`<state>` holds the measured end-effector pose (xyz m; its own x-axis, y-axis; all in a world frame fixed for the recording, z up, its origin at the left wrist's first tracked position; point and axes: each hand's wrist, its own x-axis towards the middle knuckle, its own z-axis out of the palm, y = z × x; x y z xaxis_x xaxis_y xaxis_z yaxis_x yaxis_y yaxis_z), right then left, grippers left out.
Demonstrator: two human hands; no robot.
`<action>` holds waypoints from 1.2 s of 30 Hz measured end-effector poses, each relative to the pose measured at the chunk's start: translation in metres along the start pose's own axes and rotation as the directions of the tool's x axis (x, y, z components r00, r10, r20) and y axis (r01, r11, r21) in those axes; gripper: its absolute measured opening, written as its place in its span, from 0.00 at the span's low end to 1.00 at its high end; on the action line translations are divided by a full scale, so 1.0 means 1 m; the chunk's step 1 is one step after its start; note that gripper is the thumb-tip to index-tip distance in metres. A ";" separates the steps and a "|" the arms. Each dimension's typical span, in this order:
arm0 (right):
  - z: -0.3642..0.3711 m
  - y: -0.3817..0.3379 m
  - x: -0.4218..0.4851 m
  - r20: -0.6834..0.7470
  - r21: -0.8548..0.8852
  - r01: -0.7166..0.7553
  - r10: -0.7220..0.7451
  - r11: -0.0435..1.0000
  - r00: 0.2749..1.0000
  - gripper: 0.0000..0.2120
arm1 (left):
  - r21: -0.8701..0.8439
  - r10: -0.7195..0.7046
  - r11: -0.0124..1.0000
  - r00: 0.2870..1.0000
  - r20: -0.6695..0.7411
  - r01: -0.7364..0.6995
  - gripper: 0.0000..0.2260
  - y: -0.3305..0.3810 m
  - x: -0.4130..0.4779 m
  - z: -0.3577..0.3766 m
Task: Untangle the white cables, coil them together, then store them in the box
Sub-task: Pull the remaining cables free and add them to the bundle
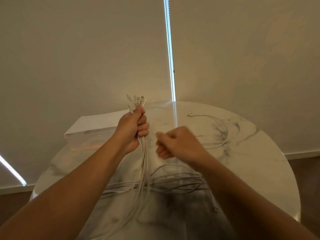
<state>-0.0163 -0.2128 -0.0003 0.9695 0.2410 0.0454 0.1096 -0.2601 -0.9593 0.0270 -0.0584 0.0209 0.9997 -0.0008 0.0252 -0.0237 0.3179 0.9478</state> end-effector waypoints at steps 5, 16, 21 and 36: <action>-0.027 0.005 0.016 -0.300 -0.033 0.156 -0.159 0.987 0.941 0.21 | 0.131 -0.189 0.977 0.967 0.171 0.167 0.12 -0.021 -0.020 0.002; -0.032 0.020 0.023 -0.355 0.147 0.240 -0.176 0.959 0.918 0.11 | 0.044 -0.300 0.939 0.752 0.587 0.341 0.12 -0.027 -0.022 0.003; -0.032 0.028 0.029 -0.426 0.086 0.225 -0.168 0.971 0.889 0.08 | 0.233 -0.246 0.960 0.866 0.434 0.156 0.10 -0.033 -0.024 0.011; -0.043 0.019 0.025 -0.430 0.047 0.306 -0.257 0.951 0.865 0.09 | 0.618 -0.121 0.776 0.932 0.342 -0.126 0.11 -0.034 -0.038 0.039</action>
<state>0.0193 -0.2518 -0.0056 0.9051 -0.1269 0.4057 0.3904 -0.1296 -0.9115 -0.0106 -0.1058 0.0000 0.9316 -0.3632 0.0172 -0.1493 -0.3390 0.9289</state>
